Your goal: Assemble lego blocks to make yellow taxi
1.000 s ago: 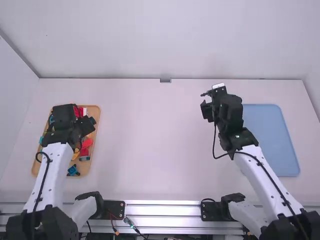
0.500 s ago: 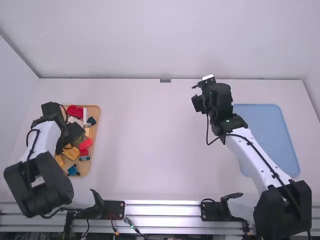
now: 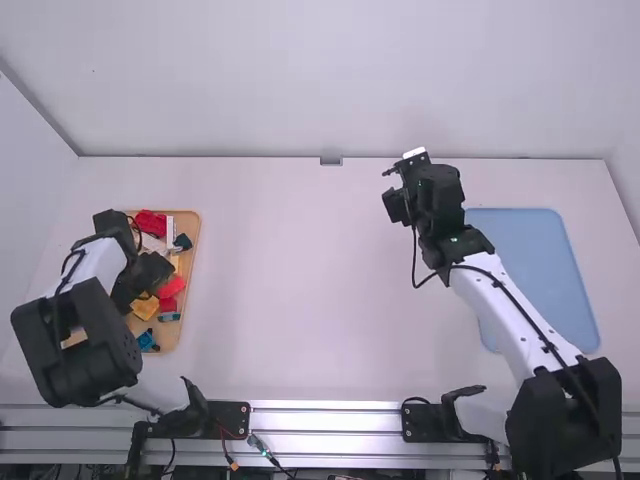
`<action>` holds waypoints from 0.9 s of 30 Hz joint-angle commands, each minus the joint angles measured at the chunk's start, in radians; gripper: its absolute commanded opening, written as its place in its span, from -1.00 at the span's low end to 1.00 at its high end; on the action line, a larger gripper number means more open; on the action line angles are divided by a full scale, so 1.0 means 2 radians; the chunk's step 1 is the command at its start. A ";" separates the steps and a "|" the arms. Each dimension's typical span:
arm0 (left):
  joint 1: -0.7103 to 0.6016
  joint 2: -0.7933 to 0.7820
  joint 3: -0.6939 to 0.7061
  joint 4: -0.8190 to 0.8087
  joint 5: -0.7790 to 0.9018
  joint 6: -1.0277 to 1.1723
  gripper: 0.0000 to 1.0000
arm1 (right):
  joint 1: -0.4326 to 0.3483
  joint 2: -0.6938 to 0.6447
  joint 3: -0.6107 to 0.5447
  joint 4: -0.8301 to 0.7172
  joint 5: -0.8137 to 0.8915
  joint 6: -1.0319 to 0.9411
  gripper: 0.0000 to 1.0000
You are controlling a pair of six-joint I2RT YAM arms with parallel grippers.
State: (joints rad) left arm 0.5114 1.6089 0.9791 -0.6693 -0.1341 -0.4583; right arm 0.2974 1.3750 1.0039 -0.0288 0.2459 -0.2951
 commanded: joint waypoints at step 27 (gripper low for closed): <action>0.075 -0.025 -0.101 0.091 0.033 0.043 0.75 | 0.002 0.003 0.017 0.014 -0.033 0.000 0.98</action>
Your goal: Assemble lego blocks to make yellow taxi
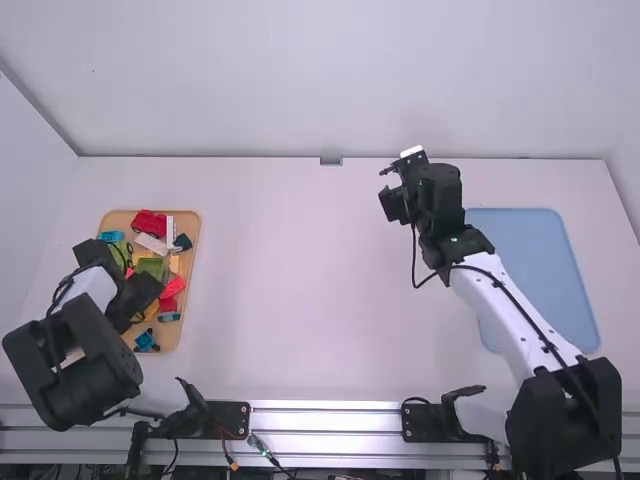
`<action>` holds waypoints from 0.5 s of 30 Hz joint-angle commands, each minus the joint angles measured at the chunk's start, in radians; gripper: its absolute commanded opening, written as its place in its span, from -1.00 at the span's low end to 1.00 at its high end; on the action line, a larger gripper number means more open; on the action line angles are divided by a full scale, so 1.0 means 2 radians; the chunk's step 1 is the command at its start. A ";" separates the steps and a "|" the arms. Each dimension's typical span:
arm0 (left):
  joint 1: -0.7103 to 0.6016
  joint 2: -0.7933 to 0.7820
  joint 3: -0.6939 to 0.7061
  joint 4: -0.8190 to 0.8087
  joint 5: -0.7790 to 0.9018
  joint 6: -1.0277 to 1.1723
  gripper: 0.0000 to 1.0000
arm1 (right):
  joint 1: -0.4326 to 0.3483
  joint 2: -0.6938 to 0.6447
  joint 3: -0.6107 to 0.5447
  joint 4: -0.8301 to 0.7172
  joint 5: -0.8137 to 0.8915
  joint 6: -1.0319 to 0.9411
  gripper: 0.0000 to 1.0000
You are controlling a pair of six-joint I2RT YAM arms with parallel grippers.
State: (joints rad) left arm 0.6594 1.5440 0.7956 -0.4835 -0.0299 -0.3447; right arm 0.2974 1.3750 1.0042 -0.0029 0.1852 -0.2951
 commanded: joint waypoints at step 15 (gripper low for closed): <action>0.001 0.045 -0.009 0.020 -0.021 -0.012 0.50 | 0.003 0.003 0.017 0.002 -0.003 0.001 0.98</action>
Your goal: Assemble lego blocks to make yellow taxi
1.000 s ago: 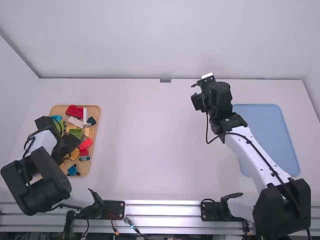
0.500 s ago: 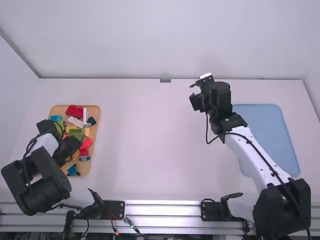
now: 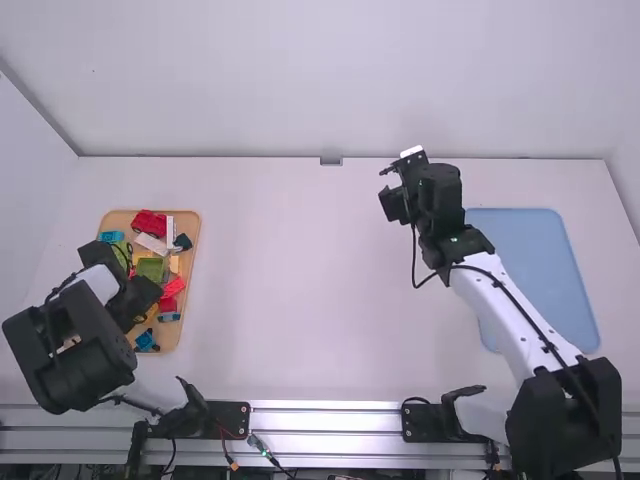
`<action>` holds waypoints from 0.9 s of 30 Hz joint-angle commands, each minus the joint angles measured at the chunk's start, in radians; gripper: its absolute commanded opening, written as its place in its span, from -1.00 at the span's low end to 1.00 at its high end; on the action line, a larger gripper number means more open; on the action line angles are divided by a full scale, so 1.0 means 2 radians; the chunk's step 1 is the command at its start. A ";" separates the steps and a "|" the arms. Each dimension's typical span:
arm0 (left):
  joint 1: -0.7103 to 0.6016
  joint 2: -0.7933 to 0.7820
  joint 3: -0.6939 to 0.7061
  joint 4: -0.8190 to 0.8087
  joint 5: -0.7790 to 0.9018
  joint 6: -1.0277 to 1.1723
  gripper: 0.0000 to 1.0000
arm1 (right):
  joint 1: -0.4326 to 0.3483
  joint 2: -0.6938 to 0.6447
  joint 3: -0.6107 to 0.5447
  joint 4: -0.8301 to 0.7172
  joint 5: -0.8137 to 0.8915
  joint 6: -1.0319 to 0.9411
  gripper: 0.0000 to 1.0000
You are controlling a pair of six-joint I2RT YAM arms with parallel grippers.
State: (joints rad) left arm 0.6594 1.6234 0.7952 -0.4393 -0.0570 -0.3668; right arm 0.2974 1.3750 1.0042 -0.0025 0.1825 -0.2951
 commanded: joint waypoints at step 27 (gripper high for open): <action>-0.001 -0.022 0.039 -0.027 -0.005 0.021 -0.15 | 0.015 0.003 0.017 -0.015 0.000 0.000 0.98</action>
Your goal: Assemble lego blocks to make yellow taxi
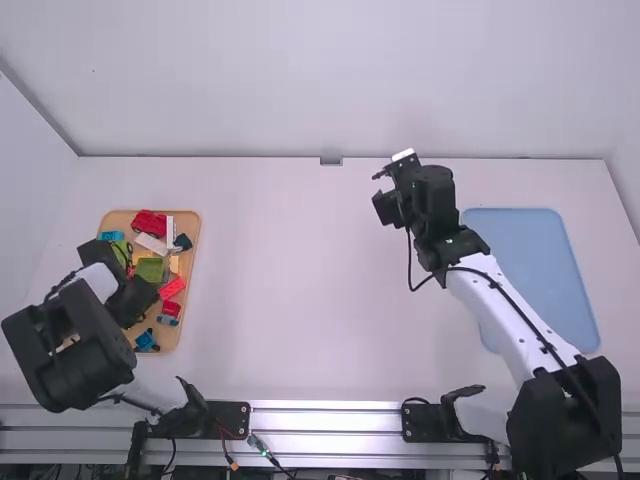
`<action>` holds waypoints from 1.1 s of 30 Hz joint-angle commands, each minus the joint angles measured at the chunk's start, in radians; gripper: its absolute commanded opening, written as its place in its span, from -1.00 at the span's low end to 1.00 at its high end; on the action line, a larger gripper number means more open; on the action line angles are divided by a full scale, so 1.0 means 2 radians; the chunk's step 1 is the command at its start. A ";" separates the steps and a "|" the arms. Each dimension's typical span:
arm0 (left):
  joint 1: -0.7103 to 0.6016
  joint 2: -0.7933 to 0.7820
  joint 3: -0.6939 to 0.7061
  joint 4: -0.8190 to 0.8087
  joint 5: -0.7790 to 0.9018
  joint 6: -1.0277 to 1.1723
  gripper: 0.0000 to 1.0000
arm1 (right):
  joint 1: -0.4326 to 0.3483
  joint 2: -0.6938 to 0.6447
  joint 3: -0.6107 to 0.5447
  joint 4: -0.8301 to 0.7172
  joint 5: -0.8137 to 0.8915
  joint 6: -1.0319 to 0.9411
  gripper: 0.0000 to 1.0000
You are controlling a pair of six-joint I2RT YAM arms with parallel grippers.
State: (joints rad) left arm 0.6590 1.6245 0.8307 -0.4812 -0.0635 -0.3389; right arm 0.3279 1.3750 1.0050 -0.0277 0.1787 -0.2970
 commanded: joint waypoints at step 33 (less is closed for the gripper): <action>-0.616 0.097 0.181 -0.067 0.027 0.504 -0.96 | -0.056 -0.110 0.013 -0.158 -0.001 0.085 0.98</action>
State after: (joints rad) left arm -0.5278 1.7546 1.1671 -0.6277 0.0658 0.5289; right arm 0.2169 1.2076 1.0050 -0.3252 0.1787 -0.1658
